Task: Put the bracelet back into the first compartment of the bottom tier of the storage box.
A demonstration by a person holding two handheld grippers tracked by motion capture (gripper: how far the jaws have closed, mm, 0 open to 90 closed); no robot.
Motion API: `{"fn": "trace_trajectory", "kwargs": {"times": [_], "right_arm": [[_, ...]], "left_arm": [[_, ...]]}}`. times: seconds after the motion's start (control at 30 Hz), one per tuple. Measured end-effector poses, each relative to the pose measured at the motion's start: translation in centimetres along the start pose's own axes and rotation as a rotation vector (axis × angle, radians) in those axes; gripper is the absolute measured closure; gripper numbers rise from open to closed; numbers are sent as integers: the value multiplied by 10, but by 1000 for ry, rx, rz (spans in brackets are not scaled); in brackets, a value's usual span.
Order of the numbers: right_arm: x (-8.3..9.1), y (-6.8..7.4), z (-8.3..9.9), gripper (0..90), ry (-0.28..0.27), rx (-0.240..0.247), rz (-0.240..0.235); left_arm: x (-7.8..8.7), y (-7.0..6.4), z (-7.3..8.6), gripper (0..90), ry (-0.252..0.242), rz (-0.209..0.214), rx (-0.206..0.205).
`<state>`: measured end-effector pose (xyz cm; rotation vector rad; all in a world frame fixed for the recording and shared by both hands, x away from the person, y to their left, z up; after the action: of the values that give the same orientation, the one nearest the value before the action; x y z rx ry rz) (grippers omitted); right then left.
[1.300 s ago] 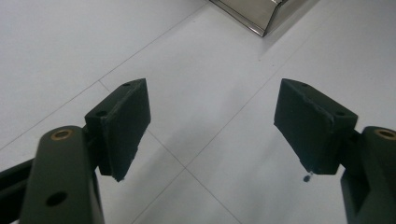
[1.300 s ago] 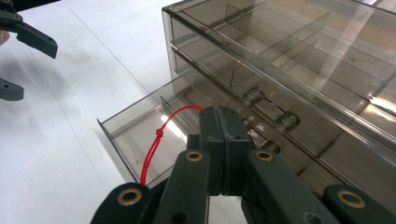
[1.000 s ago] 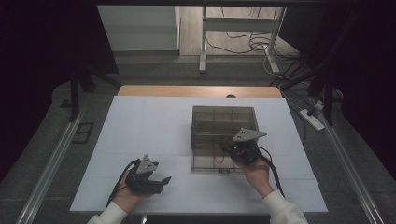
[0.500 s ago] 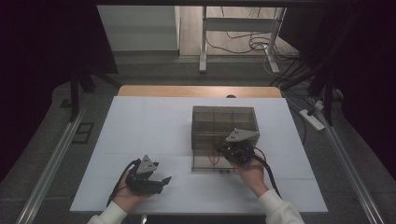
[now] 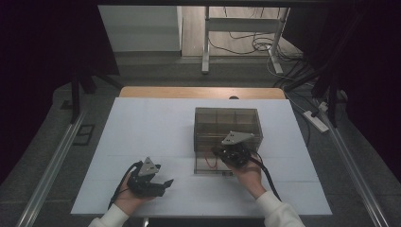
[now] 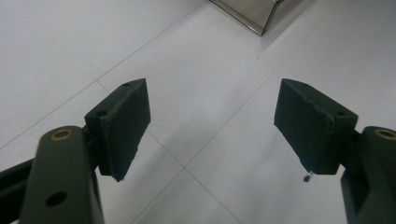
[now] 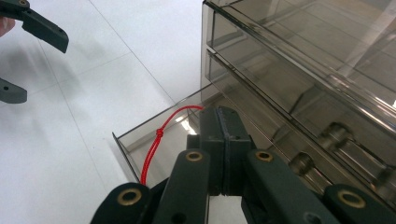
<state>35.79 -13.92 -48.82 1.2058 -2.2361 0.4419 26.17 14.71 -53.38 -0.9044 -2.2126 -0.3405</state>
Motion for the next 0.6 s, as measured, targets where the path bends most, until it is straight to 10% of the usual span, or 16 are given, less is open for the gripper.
{"fn": "trace_trajectory", "kwargs": {"times": [0.6], "right_arm": [[-11,4,-1,887,18,17,-3]], "left_arm": [[0,0,0,257,0,0,-3]]}}
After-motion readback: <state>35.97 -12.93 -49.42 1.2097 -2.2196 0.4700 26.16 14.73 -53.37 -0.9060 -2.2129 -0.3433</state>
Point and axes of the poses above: each handheld gripper's, and its own axes: x roughly backward along the jaws, z roughly out of its underside, y roughly to its left, the point moved 2 cm from there along -x, roughly forward along the jaws
